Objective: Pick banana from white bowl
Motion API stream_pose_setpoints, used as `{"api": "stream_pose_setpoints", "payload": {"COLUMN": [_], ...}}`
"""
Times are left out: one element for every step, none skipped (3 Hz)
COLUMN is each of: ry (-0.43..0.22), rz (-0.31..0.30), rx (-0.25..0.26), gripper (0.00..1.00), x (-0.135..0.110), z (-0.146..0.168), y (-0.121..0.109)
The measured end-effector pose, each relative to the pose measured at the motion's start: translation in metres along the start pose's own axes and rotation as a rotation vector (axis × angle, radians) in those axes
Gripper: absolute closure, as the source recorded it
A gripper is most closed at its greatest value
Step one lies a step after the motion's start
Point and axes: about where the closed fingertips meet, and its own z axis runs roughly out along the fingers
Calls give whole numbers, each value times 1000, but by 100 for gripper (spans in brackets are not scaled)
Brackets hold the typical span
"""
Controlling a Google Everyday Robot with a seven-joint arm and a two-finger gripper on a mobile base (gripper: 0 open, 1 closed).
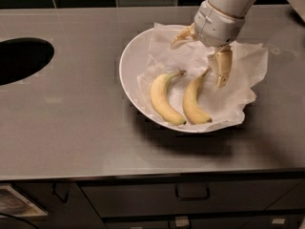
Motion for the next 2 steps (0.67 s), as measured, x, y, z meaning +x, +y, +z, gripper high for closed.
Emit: {"api": "stream_pose_setpoints", "payload": {"ry": [0,-5], "rz": [25,25], "rx": [2,-14], "gripper": [14,19], "x": [0,-1], "z": [-3,-2], "y": [10,14]}}
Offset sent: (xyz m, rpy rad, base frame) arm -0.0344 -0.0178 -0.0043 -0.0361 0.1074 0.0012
